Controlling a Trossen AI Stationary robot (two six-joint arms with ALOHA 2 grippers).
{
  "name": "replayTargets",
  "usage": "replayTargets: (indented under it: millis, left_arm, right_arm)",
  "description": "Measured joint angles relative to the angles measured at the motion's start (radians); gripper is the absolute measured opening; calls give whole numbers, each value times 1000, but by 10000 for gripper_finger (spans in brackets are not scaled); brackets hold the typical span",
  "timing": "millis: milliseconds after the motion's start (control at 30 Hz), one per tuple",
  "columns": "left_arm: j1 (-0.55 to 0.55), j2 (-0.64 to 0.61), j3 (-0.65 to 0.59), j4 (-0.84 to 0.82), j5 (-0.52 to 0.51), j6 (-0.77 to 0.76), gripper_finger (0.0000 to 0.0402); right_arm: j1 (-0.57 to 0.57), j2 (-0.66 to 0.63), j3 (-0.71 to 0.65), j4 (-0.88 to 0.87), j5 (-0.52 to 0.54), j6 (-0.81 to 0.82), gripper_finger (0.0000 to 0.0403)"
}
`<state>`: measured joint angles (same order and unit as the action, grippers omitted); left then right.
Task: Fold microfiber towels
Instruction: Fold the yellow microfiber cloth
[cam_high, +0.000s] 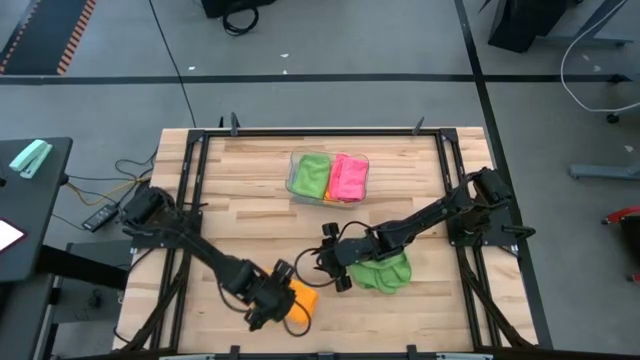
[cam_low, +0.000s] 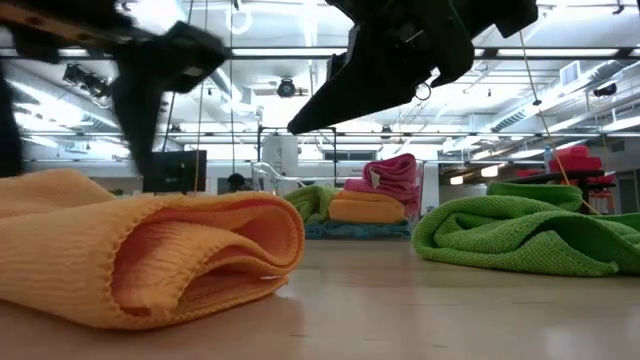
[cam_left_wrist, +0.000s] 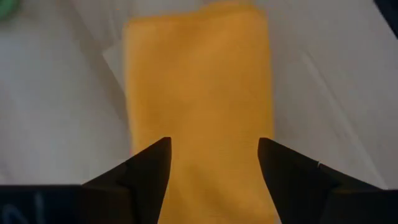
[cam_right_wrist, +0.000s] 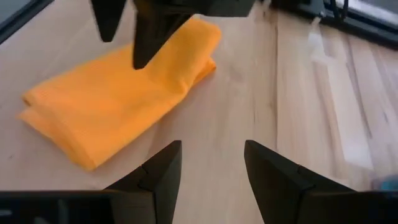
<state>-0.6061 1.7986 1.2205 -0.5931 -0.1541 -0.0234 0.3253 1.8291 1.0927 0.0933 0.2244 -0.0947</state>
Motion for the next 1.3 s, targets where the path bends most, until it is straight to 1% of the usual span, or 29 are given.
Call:
replayTargets:
  millis: [100, 233, 400, 533, 667, 800, 933, 967, 1067, 1300]
  left_arm:
    - [-35, 3, -1, -16, -10, -72, 241]
    - [-65, 2, 0, -18, -37, -139, 234]
    - [-85, 6, 0, 14, -50, -155, 232]
    - [-98, 19, 0, 101, -68, -123, 231]
    - [-106, 39, 0, 149, -80, -67, 231]
    - [-111, 54, -2, 101, -87, -76, 231]
    - [-106, 59, -1, 25, -96, -152, 231]
    - [-106, 59, -1, 14, -97, -177, 231]
    - [-108, 70, -1, 5, -97, -214, 231]
    - [-141, 100, 0, 30, -105, -223, 241]
  right_arm:
    - [27, 0, 0, 17, 20, -36, 183]
    - [83, 9, 0, 83, 99, -78, 183]
    - [108, 10, 0, 100, 162, -27, 184]
    - [124, 33, 0, 100, 168, 18, 184]
    - [159, 73, 23, 107, 172, 9, 184]
    - [191, 128, 84, 106, 173, -21, 184]
    - [208, 183, 160, 101, 167, -29, 184]
    - [209, 201, 181, 114, 155, -29, 184]
    - [208, 238, 214, 79, 153, -25, 184]
    - [210, 232, 227, 14, 203, 58, 184]
